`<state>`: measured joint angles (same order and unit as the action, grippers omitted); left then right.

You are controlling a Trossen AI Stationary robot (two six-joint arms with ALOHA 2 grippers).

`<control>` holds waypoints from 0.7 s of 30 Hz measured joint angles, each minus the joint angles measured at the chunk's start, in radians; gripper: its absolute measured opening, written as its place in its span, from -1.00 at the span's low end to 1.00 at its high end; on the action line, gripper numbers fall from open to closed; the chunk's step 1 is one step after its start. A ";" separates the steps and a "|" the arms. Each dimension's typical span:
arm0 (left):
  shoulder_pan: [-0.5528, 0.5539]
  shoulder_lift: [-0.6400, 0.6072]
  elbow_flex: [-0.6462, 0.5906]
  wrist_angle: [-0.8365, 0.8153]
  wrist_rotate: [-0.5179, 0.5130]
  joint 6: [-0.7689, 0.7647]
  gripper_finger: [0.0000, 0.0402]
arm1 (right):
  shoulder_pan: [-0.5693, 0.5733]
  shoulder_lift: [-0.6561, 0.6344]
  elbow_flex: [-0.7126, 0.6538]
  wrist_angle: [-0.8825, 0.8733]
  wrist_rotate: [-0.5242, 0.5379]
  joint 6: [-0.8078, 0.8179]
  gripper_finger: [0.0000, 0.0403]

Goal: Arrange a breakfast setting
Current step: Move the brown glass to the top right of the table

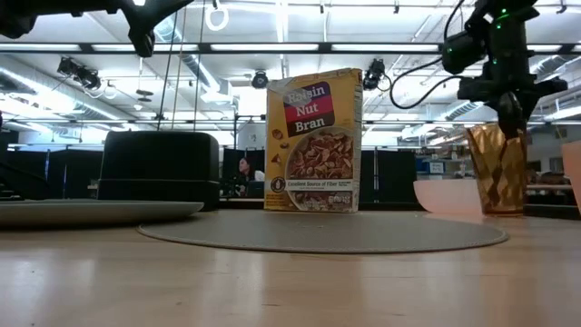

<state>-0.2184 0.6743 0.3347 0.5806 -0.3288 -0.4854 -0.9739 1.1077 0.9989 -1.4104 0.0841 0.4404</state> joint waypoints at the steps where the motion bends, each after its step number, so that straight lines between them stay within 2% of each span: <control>1: 0.000 0.000 0.000 0.000 0.000 0.000 0.25 | -0.008 0.000 0.000 -0.007 0.000 -0.007 -0.93; 13: 0.002 0.000 0.000 -0.002 0.000 0.002 0.25 | -0.081 -0.008 0.000 -0.041 0.001 -0.085 -0.88; 21: 0.002 0.000 0.000 -0.007 0.000 0.005 0.25 | -0.081 -0.010 0.000 -0.055 0.027 -0.111 -0.48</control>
<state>-0.2169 0.6743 0.3347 0.5735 -0.3289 -0.4807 -1.0550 1.0977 0.9989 -1.4651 0.1112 0.3299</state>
